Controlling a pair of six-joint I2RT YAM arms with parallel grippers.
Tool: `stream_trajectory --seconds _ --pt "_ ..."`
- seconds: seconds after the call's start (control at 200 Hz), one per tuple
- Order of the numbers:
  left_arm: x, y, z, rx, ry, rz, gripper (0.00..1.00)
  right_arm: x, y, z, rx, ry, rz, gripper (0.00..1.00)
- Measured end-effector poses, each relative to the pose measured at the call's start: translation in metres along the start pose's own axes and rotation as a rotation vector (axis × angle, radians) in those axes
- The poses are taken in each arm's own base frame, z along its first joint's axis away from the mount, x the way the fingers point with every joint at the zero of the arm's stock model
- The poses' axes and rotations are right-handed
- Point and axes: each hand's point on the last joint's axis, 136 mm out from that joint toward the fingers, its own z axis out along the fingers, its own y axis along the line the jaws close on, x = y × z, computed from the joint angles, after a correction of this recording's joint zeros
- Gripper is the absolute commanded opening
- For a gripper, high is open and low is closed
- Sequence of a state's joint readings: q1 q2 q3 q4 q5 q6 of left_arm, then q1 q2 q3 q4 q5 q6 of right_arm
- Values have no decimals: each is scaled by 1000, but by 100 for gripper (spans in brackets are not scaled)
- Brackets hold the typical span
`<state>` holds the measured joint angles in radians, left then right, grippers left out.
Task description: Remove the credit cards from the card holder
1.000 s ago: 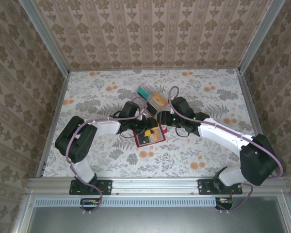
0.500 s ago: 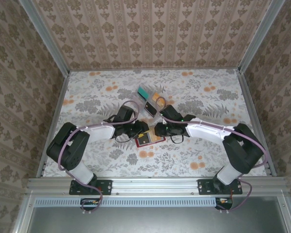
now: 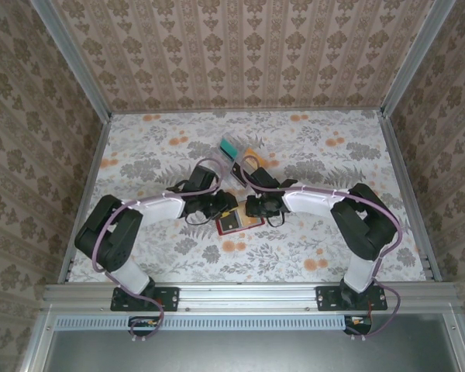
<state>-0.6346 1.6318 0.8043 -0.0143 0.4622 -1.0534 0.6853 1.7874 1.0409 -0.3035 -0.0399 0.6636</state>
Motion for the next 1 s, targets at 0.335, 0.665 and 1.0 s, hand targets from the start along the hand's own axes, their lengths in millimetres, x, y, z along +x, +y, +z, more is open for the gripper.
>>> stream_trajectory --seconds 0.335,0.665,1.0 --pt "5 14 14 -28 46 4 31 3 1 2 -9 14 30 22" --pt "4 4 20 32 62 27 31 6 4 3 -31 30 52 21" --pt "3 1 20 136 82 43 27 7 4 4 -30 32 71 21"
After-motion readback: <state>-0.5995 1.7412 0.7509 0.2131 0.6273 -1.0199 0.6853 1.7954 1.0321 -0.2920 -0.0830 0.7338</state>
